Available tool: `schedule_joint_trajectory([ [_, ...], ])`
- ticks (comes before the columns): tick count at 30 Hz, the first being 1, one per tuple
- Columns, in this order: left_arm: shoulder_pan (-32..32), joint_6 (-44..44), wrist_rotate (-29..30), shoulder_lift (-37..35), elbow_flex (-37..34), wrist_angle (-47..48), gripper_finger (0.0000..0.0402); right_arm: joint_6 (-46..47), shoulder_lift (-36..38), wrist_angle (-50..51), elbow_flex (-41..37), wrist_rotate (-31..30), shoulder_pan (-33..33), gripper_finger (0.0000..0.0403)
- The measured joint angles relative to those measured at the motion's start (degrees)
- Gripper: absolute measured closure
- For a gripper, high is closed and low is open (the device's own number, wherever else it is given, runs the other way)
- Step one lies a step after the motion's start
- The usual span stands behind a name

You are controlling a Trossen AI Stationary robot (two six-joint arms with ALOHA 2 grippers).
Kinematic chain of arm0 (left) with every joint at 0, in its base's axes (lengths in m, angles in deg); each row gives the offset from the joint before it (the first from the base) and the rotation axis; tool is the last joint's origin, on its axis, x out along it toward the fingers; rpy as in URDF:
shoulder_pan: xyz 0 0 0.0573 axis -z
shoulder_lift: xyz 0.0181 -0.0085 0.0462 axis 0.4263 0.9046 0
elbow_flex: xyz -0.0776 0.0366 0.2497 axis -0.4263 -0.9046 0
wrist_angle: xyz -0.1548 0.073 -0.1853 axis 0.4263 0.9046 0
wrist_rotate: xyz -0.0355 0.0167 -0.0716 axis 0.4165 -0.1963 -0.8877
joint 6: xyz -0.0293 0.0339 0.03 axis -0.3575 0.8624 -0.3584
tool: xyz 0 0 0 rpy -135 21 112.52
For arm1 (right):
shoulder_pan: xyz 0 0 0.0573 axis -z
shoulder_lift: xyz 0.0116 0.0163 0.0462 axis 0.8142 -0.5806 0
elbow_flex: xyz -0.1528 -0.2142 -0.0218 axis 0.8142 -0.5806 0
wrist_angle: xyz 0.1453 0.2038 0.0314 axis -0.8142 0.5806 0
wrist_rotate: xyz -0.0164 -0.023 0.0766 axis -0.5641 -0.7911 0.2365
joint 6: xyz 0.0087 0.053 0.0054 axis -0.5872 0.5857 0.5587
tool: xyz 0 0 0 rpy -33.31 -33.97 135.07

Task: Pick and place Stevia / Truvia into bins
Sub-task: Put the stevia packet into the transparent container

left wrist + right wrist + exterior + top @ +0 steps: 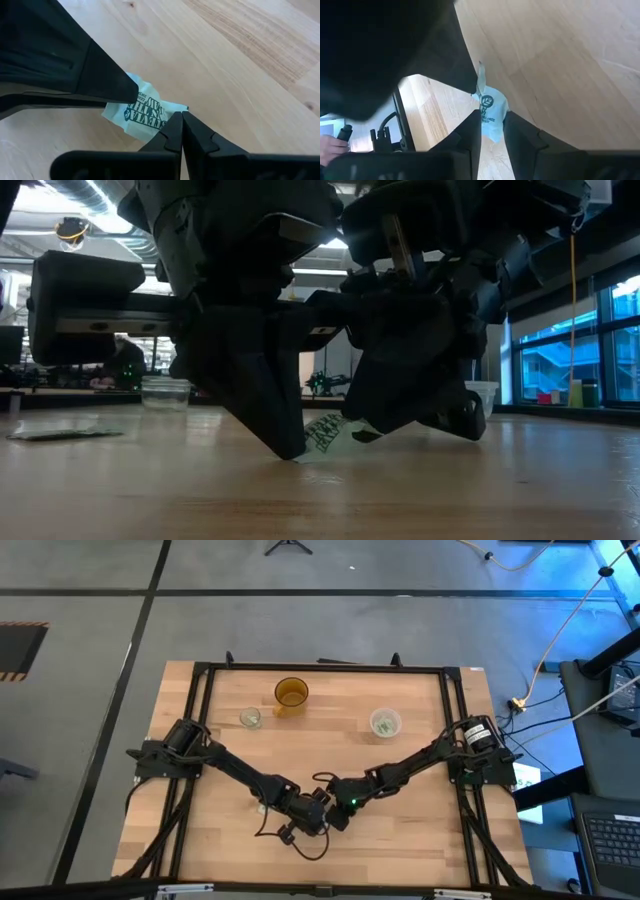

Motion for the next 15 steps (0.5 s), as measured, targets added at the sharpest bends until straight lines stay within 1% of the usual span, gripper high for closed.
schedule_joint_trajectory([
  [11,0.02,-0.05,-0.17,0.00,0.00,0.00,0.0400,-1.57,0.09,0.04,0.04,0.18,0.04,0.0372],
  [15,0.02,-1.30,-0.56,0.00,0.00,0.00,0.0400,-1.62,0.11,0.07,0.05,0.16,0.04,0.0389],
])
